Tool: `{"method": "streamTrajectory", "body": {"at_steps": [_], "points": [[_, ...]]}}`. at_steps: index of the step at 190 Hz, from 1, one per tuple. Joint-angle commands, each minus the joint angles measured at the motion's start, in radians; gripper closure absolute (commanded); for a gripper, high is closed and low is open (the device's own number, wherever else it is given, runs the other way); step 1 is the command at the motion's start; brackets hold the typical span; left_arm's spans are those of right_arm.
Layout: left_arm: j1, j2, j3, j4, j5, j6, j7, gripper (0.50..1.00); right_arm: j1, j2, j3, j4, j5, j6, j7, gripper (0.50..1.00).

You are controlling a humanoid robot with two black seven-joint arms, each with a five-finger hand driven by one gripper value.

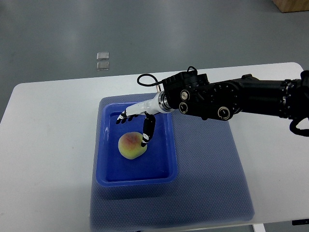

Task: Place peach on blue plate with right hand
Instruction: 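Open the right hand, release the peach, and lift the hand away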

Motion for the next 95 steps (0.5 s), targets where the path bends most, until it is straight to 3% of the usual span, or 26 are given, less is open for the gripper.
{"method": "streamTrajectory", "body": {"at_steps": [1,53,77,78,89,90,95], "points": [[-0.001,0.000,0.001,0.001,0.000,0.000,0.000,0.500,0.031,0.000,0.030,-0.001,0.007,0.003,0.000,0.566],[0.001,0.000,-0.001,0.001,0.000,0.000,0.000,0.500,0.062,0.000,0.360,-0.040,0.078,0.006,0.002,0.566],[0.001,0.000,-0.001,-0.001,0.000,0.000,0.000,0.500,-0.001,-0.072,0.450,-0.043,0.139,-0.006,0.003,0.566],[0.001,0.000,-0.001,-0.001,0.000,0.000,0.000,0.500,-0.081,-0.119,0.550,-0.044,0.201,-0.014,0.008,0.566],[0.001,0.000,-0.001,-0.001,0.000,0.000,0.000,0.500,-0.104,-0.127,0.579,-0.044,0.217,-0.015,0.011,0.566],[0.001,0.000,0.000,-0.002,0.002,0.000,0.000,0.500,-0.199,-0.155,0.711,-0.043,0.293,-0.023,0.024,0.566],[0.001,0.000,0.001,-0.004,0.002,0.000,0.000,0.500,-0.243,-0.156,0.769,-0.044,0.325,-0.029,0.032,0.566]]}}
